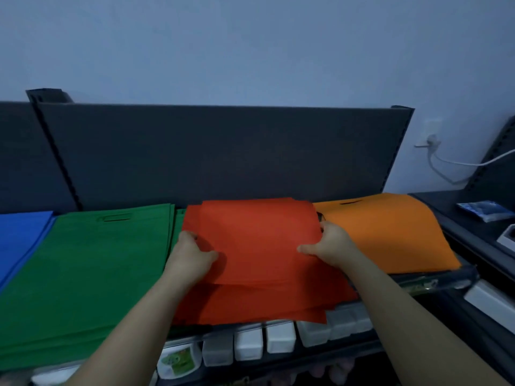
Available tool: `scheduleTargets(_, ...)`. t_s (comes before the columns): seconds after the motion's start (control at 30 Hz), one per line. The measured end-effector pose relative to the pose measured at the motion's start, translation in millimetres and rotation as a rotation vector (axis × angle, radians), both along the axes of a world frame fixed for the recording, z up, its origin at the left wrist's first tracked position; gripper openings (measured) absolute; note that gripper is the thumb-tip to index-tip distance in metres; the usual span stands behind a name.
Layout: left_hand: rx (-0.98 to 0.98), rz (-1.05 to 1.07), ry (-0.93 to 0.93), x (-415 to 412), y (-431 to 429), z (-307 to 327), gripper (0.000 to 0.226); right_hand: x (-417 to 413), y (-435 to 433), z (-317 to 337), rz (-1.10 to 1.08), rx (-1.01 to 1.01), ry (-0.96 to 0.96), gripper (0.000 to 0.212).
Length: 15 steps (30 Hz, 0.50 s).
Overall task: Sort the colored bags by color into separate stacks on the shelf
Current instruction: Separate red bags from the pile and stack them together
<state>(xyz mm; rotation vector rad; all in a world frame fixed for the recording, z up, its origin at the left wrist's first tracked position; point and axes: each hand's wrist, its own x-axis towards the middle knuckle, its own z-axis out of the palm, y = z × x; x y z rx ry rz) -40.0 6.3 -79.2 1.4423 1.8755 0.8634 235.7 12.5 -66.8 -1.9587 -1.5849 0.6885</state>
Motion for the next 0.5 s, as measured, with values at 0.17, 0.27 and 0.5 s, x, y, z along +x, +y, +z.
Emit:
scheduleTargets(0.17,-0.177,-0.012,0.398,9.2,-6.4,5.9,0.081,12.5,-2.1,-8.8,0.032,-0.155,-0.185,0.092)
scheduleTargets(0.27,-0.085,-0.045,0.497,28.3,0.8,15.6,0.075,22.8,-6.8,-0.6,0.006,-0.11,-0.254,0.095)
scheduleTargets(0.5,0.107,-0.282,0.222,110.0,22.1,25.6,0.053,85.7,-10.0,-6.2,-0.164,-0.07,-0.457,0.077)
